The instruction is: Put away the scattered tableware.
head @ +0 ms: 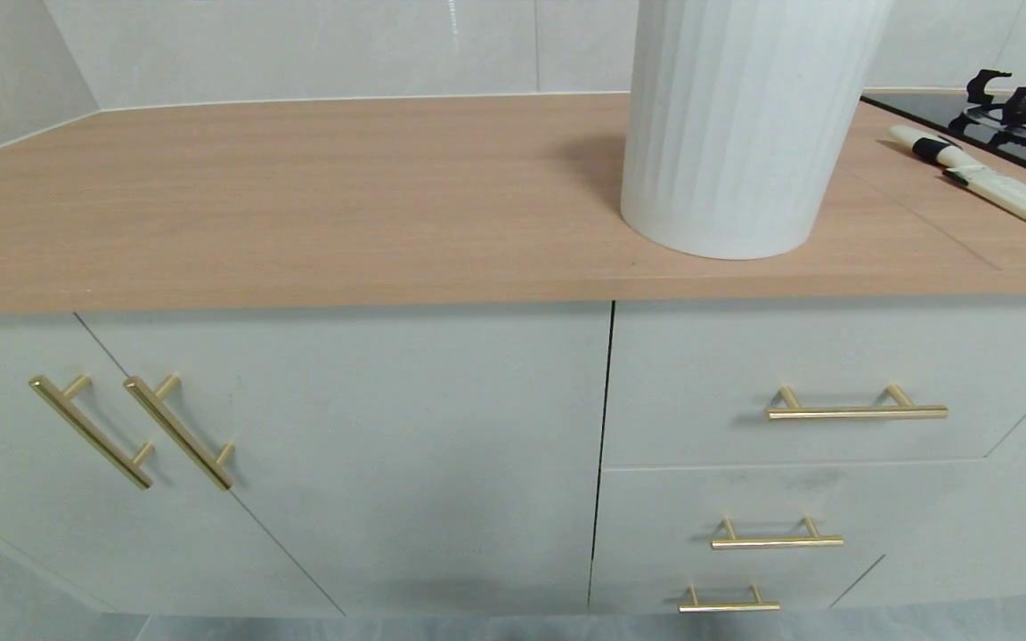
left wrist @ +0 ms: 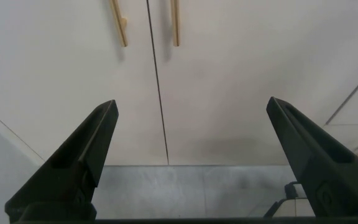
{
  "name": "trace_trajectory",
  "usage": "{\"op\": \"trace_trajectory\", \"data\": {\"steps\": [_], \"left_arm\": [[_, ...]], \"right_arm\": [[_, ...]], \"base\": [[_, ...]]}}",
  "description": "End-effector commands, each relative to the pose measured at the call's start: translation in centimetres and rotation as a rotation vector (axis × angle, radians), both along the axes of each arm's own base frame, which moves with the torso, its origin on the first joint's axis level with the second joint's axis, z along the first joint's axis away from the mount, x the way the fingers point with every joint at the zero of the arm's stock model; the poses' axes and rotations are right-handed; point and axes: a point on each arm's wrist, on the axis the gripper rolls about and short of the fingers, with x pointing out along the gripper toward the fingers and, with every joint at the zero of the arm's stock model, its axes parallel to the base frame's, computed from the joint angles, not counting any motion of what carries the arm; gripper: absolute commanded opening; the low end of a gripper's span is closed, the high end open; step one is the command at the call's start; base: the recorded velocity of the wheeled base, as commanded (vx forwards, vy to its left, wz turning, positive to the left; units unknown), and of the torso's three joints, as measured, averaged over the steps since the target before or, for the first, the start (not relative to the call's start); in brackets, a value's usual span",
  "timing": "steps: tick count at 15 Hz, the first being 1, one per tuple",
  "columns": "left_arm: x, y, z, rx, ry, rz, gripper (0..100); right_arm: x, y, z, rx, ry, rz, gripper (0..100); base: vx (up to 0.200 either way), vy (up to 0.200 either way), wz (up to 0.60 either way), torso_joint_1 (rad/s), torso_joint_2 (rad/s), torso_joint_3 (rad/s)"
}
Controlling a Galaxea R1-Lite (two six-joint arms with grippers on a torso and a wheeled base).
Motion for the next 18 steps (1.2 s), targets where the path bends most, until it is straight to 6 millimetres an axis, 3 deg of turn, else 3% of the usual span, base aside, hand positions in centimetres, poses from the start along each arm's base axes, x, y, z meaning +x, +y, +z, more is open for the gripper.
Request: {"op": "trace_trajectory", "data": {"steps": [1, 8, 18], "left_arm": [[0.0, 0.0, 0.0, 0.0, 0.0, 0.001, 100], [0.0, 0.0, 0.0, 0.0, 0.0, 0.001, 100], [0.0, 0.0, 0.0, 0.0, 0.0, 0.001, 100]], "right_arm": [[0.01, 0.0, 0.0, 0.0, 0.001, 0.001, 100], [0.01, 0.0, 0.0, 0.0, 0.001, -0.001, 100], [0.01, 0.0, 0.0, 0.0, 0.001, -0.001, 100]], "base": [[0.0, -0.2, 0.0, 0.002, 0.0, 0.002], [0.0, -0.2, 0.0, 0.002, 0.0, 0.0], [0.0, 0.0, 0.0, 0.0, 0.0, 0.0]]}}
